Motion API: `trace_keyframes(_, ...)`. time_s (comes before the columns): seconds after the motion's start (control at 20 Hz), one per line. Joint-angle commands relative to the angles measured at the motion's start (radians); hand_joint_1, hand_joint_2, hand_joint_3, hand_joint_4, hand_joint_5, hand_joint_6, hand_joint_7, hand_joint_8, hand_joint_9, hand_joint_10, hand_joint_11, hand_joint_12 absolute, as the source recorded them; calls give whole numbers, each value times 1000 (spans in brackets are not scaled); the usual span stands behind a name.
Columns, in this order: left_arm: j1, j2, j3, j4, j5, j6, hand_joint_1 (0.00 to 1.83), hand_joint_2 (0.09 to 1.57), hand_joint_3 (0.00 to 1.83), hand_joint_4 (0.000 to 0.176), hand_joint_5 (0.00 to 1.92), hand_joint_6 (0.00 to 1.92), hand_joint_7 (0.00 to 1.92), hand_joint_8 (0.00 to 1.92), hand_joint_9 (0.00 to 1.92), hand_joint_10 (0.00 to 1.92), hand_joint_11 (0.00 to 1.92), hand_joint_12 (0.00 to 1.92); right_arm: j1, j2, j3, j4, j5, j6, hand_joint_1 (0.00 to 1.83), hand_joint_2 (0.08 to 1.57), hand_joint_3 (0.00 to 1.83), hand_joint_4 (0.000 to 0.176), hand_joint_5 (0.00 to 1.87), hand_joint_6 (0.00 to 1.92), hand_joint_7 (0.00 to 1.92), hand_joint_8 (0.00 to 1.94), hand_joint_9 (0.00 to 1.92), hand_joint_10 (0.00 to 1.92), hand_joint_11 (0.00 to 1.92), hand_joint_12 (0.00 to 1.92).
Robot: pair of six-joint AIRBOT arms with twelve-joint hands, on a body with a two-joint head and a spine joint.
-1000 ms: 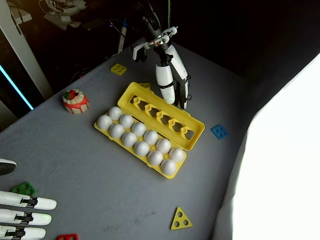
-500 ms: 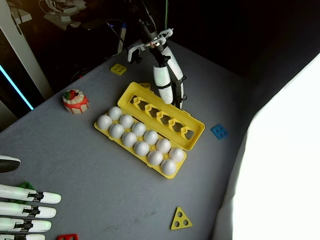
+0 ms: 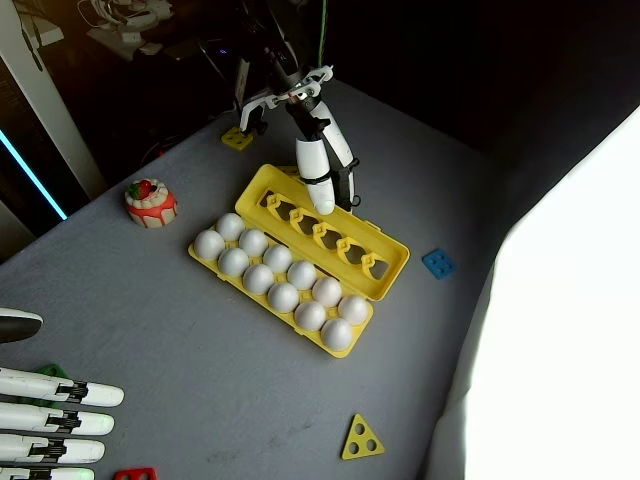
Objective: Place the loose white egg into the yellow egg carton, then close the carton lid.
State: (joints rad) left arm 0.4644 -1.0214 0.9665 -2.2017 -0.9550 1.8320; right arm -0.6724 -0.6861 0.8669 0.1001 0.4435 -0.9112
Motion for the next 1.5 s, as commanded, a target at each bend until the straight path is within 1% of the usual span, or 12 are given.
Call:
trace_keyframes(0.0, -28, -9, 7, 65, 6, 0, 192, 1307, 0, 0, 419, 2, 427, 447, 281, 865, 0, 1377, 3, 3, 0, 4, 107, 8, 281, 1170, 0, 0, 193, 4, 252, 6, 166, 8, 0, 280)
trace_keyframes(0.25, -144, -27, 7, 84, 5, 86, 190, 1307, 0, 0, 436, 5, 418, 489, 292, 855, 0, 1386, 3, 3, 0, 4, 108, 8, 269, 1168, 0, 0, 214, 12, 251, 3, 165, 7, 0, 337)
trace_keyframes(0.4, -217, -34, -25, 90, -1, 136, 197, 1307, 0, 0, 436, 4, 402, 505, 262, 886, 0, 1389, 3, 3, 0, 4, 108, 8, 240, 1188, 4, 0, 162, 1, 239, 1, 157, 3, 0, 195)
trace_keyframes(0.45, -233, -37, -41, 92, -2, 147, 217, 1306, 0, 0, 438, 4, 401, 509, 257, 888, 0, 1386, 3, 3, 0, 4, 108, 8, 260, 1185, 2, 0, 159, 0, 233, 0, 151, 1, 0, 185)
trace_keyframes(0.55, -250, -43, -84, 92, -2, 152, 206, 1308, 0, 0, 437, 4, 400, 516, 264, 891, 0, 1384, 3, 2, 0, 4, 109, 8, 239, 1181, 0, 0, 179, 8, 243, 2, 169, 7, 0, 341)
trace_keyframes(0.8, -222, -46, -181, 88, 0, 136, 214, 1313, 3, 0, 417, 0, 379, 523, 244, 892, 0, 1368, 3, 2, 0, 4, 110, 8, 228, 1193, 3, 0, 178, 5, 209, 0, 130, 0, 0, 208)
trace_keyframes(0.9, -200, -47, -203, 90, 17, 135, 220, 1309, 0, 0, 432, 7, 390, 521, 268, 869, 0, 1365, 3, 2, 0, 4, 112, 8, 240, 1182, 0, 0, 194, 10, 233, 4, 157, 10, 0, 318)
trace_keyframes(1.1, -166, -56, -215, 112, 53, 133, 212, 1309, 0, 0, 446, 10, 405, 514, 273, 872, 0, 1391, 3, 2, 0, 4, 112, 8, 238, 1185, 0, 0, 190, 6, 219, 2, 134, 0, 0, 217)
trace_keyframes(1.15, -156, -60, -216, 115, 67, 133, 207, 1311, 1, 0, 444, 8, 402, 512, 264, 873, 0, 1386, 2, 3, 0, 4, 113, 8, 249, 1176, 0, 0, 212, 15, 252, 11, 168, 14, 0, 313)
trace_keyframes(1.3, -128, -70, -221, 125, 99, 133, 200, 1310, 0, 0, 455, 11, 409, 513, 266, 874, 0, 1369, 2, 3, 0, 4, 115, 8, 253, 1180, 0, 0, 207, 11, 253, 7, 166, 12, 0, 293)
trace_keyframes(1.4, -116, -73, -226, 132, 113, 133, 251, 1300, 0, 0, 470, 15, 423, 534, 284, 877, 0, 1379, 2, 3, 0, 4, 116, 8, 213, 1192, 2, 0, 199, 7, 233, 4, 160, 10, 0, 258)
trace_keyframes(1.45, -111, -73, -228, 133, 118, 133, 228, 1302, 0, 0, 471, 14, 424, 536, 292, 876, 2, 1377, 2, 3, 0, 4, 116, 8, 263, 1188, 0, 0, 203, 8, 234, 3, 156, 8, 0, 200)
